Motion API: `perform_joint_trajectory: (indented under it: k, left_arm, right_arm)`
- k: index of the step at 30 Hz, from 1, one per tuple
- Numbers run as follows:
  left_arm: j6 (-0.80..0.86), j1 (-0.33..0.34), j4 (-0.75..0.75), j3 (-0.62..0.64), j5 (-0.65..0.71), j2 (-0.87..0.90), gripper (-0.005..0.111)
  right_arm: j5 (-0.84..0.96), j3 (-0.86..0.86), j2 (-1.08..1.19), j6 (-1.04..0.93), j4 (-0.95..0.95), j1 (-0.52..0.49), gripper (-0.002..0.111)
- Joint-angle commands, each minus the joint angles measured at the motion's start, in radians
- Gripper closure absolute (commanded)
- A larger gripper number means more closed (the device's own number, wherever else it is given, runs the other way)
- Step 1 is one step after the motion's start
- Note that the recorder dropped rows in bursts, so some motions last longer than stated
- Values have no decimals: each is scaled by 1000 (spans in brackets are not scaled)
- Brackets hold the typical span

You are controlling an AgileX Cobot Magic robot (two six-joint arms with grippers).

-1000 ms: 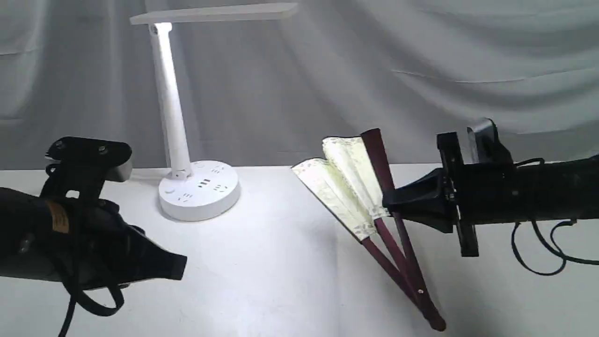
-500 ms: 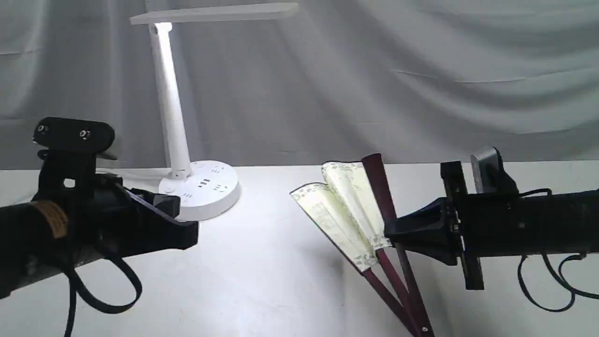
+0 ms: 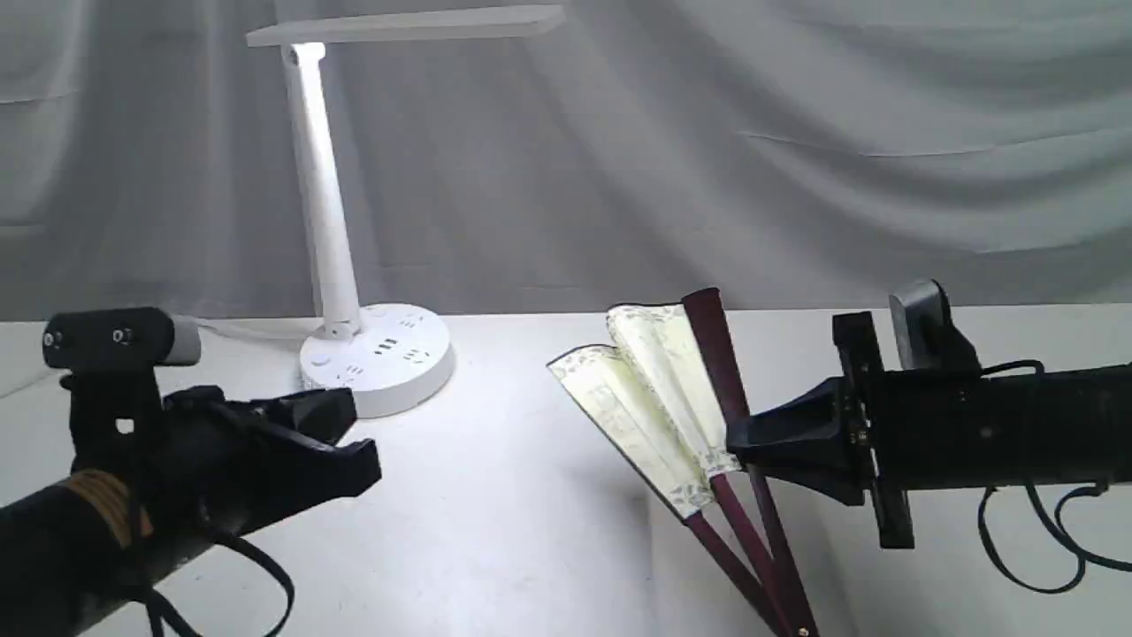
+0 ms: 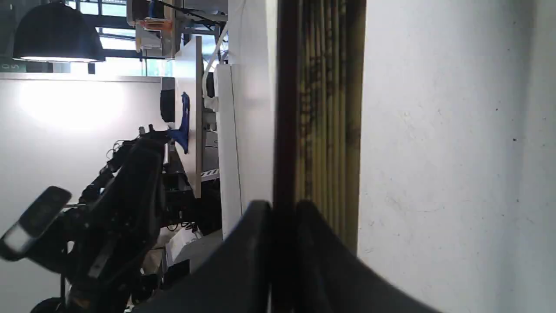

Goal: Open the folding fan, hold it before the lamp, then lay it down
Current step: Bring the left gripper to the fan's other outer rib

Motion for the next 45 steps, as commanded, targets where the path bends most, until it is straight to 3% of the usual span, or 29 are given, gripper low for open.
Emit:
perform_joint_trajectory:
  k: [1, 3, 6, 10, 16, 24, 30, 37, 45]
  left_arm:
    - [-163, -5, 3, 5, -55, 64, 76]
    - [-244, -5, 24, 5, -85, 111, 64]
    - [-343, -5, 109, 5, -153, 164, 54]
    - [-462, -5, 183, -2, -262, 239, 54]
    - [-682, -5, 241, -56, -298, 339, 54]
    - [-1140, -5, 395, -172, -452, 496, 54]
    - [-1362, -5, 429, -257, -621, 625, 54]
    - [-1470, -5, 466, -338, -621, 712, 54]
    - [-1478, -5, 483, -422, -621, 717, 54]
  right_arm:
    - [12, 0, -15, -21, 18, -1, 108]
    - [12, 0, -15, -33, 18, -1, 108]
    - [12, 0, -15, -39, 18, -1, 108]
    - [12, 0, -15, -41, 18, -1, 108]
    - [12, 0, -15, -43, 18, -1, 108]
    - [12, 0, -15, -67, 18, -1, 108]
    - [12, 0, -15, -70, 18, -1, 108]
    - [12, 0, -13, -89, 16, -1, 108]
    - [12, 0, -13, -98, 16, -1, 108]
